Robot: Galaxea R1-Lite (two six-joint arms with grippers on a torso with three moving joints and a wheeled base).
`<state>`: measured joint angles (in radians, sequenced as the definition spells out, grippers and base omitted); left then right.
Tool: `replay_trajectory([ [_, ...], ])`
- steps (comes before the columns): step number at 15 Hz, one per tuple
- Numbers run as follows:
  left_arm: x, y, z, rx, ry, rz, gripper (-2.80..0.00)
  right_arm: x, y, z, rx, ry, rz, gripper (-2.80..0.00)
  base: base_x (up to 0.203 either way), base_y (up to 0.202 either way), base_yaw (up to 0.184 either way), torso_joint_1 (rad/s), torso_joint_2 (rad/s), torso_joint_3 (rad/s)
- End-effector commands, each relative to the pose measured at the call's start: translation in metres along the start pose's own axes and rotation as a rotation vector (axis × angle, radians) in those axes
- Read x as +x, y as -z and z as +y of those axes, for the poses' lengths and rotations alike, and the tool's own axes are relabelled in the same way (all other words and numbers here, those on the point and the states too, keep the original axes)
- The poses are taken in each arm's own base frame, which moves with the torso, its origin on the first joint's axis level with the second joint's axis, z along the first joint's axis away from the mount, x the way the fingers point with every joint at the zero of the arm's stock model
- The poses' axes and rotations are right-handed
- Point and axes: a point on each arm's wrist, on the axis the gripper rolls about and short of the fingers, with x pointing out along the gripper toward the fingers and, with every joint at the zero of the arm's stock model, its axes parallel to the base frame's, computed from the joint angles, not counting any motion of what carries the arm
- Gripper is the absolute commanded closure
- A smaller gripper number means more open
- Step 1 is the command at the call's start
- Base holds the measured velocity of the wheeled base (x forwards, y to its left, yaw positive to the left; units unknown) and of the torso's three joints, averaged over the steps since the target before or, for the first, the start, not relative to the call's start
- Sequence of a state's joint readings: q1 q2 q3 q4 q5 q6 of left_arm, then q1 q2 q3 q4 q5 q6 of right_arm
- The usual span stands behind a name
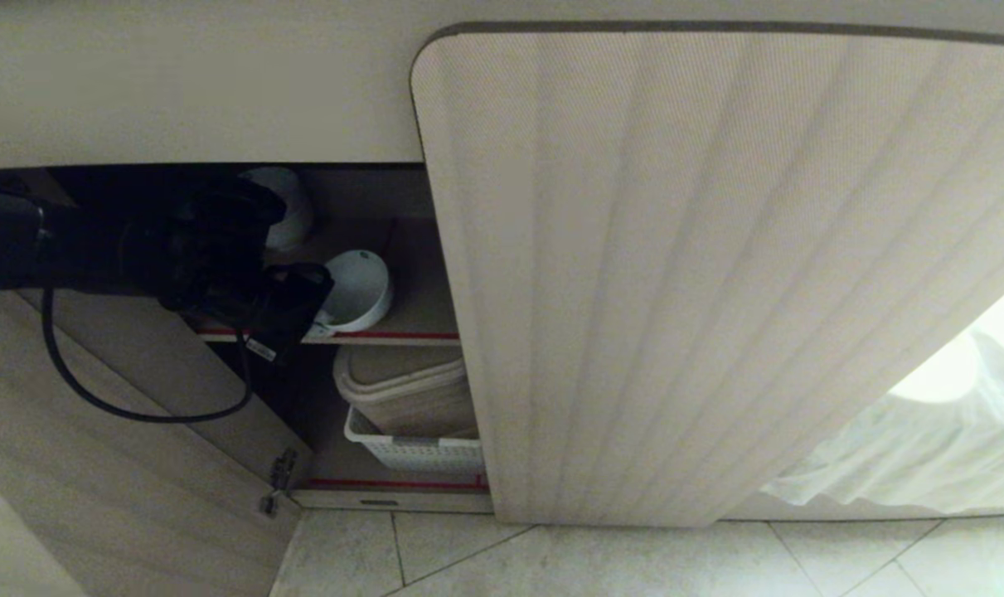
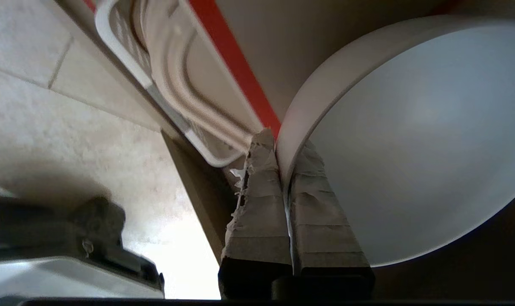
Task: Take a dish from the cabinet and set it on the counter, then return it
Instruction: Put it back into the cabinet
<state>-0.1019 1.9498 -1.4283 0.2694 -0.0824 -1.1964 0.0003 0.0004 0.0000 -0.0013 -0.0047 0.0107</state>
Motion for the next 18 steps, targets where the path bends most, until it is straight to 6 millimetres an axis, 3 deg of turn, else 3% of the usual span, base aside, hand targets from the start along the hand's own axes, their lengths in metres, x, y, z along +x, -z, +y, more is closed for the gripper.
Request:
replay_trajectory([
  [1, -0.0004, -0.0009, -0.0016, -0.008, 0.006, -0.004, 0.00, 0.0000, 0.0000, 0.0000, 0.000, -0.001, 0.000, 0.00, 0.000, 0.000, 0.000, 0.000, 0.00, 0.000],
  [18, -0.0038, -0.0027, -0.0029, 0.155, 0.008, -0.014, 0.00, 0.0000, 0.0000, 0.0000, -0.001, 0.000, -0.001, 0.00, 0.000, 0.000, 0.000, 0.000, 0.00, 0.000],
])
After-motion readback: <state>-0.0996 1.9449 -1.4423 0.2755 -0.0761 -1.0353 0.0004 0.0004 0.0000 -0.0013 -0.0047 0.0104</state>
